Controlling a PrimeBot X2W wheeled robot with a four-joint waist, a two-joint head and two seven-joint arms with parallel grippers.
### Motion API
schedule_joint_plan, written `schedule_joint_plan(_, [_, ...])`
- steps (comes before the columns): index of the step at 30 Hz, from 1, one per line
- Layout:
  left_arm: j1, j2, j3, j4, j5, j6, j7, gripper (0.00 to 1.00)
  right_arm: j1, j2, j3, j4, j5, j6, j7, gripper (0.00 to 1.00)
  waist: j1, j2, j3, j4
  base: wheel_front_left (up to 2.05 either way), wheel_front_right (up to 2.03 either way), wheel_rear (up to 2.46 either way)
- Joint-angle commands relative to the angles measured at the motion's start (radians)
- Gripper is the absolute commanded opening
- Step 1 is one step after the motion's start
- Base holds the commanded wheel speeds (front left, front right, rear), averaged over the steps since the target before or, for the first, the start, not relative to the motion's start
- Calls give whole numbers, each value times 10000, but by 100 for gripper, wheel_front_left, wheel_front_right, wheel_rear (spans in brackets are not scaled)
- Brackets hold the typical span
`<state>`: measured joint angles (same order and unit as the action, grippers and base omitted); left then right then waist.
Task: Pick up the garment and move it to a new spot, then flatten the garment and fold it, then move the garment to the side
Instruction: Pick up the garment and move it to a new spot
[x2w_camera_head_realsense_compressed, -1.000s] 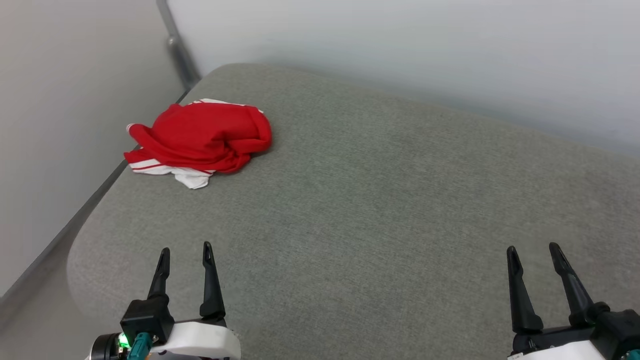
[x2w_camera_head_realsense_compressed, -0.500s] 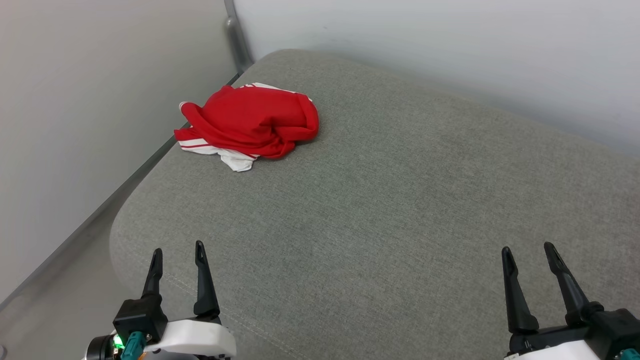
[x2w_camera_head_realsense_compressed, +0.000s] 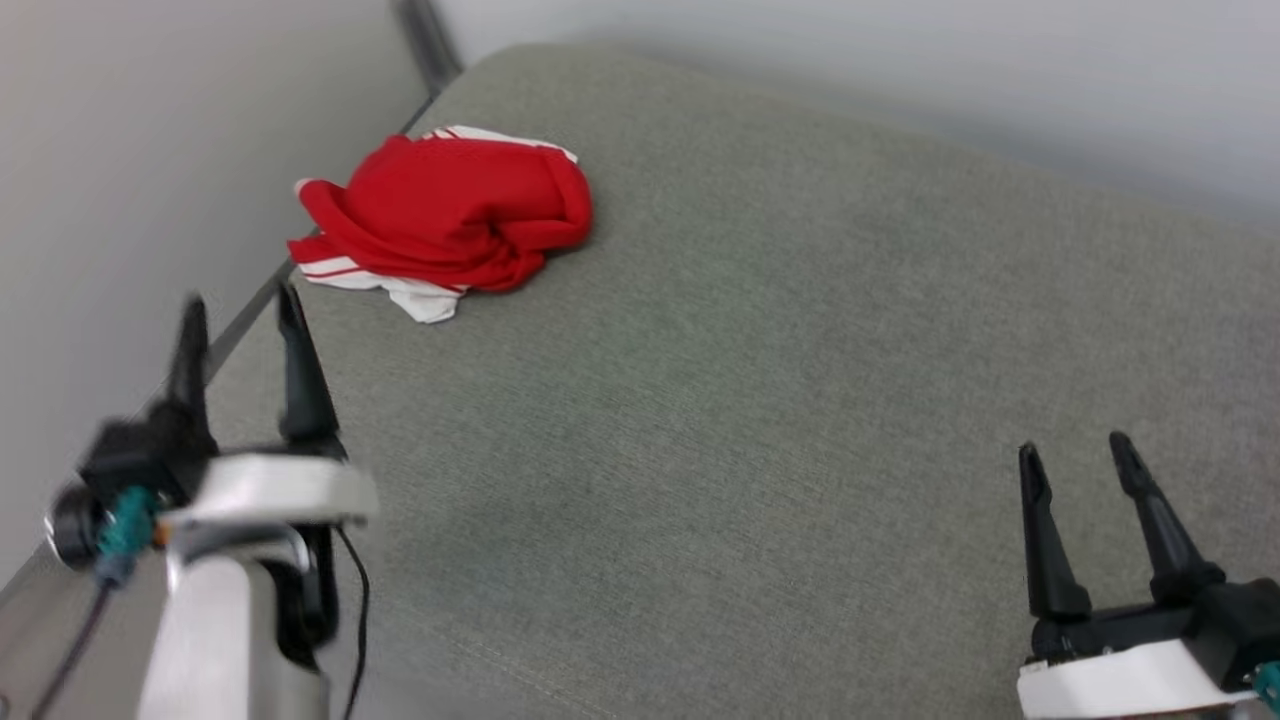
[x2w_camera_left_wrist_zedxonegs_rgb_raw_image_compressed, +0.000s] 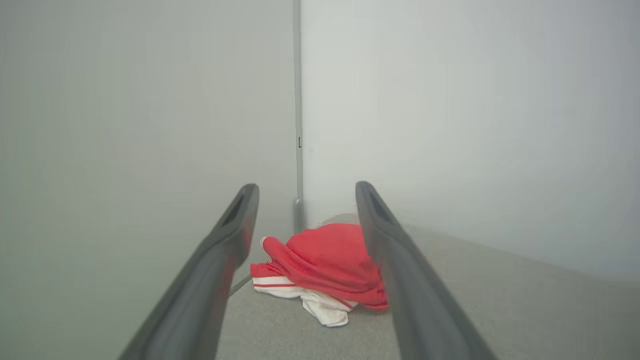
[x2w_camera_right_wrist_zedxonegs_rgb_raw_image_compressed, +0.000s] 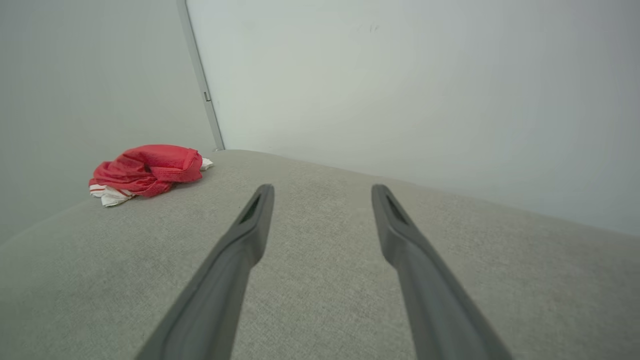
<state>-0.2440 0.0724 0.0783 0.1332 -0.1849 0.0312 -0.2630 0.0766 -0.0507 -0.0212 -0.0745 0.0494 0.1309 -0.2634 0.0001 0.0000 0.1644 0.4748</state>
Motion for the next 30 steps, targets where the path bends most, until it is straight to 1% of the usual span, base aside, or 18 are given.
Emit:
schedule_joint_plan(1, [-737,86,223,142,81,-192,-28,100,-304,8,-121,-136,-172,-3,-21,100,-1,0,614,-349,0,0,0])
schedule_joint_plan(5, [-2315,424,812,484,61,-584,-28,100,-667,8,-247,-367,-417,-5,-21,100,-1,0,1385,-667,0,0,0])
schedule_joint_plan(11, [-4538,1229,1305,1329,329,-849,-26,100,-1155,8,-676,-786,-728,-5,-21,100,-1,0,2419,-1091,0,0,0])
schedule_joint_plan(15, [-5811,1760,1545,2262,138,-1001,-26,100,-1391,8,-860,-1102,-834,-3,-21,100,-1,0,2945,-1322,0,0,0])
schedule_joint_plan(18, [-6793,2335,1552,3246,-35,-1209,294,100,-1531,8,-921,-1354,-924,-5,-21,100,-1,0,3294,-1460,0,0,0])
schedule_joint_plan(20, [-7337,2687,1503,3935,-165,-1301,779,100,-1653,8,-924,-1515,-956,-5,-21,100,-1,0,3505,-1547,0,0,0])
schedule_joint_plan(21, [-7337,2687,1503,3935,-165,-1301,779,100,-1653,8,-924,-1515,-956,-5,-21,100,-1,0,3505,-1547,0,0,0])
schedule_joint_plan(24, [-8075,3203,1305,4819,-421,-1459,1713,100,-1740,8,-896,-1746,-1053,-5,-21,100,-1,0,3790,-1662,0,0,0])
schedule_joint_plan(28, [-8800,3727,900,5909,-923,-1588,3235,100,-1873,8,-875,-2093,-1190,-5,-21,100,-1,0,4123,-1782,0,0,0])
schedule_joint_plan(30, [-9014,3840,526,6329,-1350,-1590,4131,100,-1848,6,-858,-2256,-1251,-5,-21,100,-1,0,4269,-1842,0,0,0])
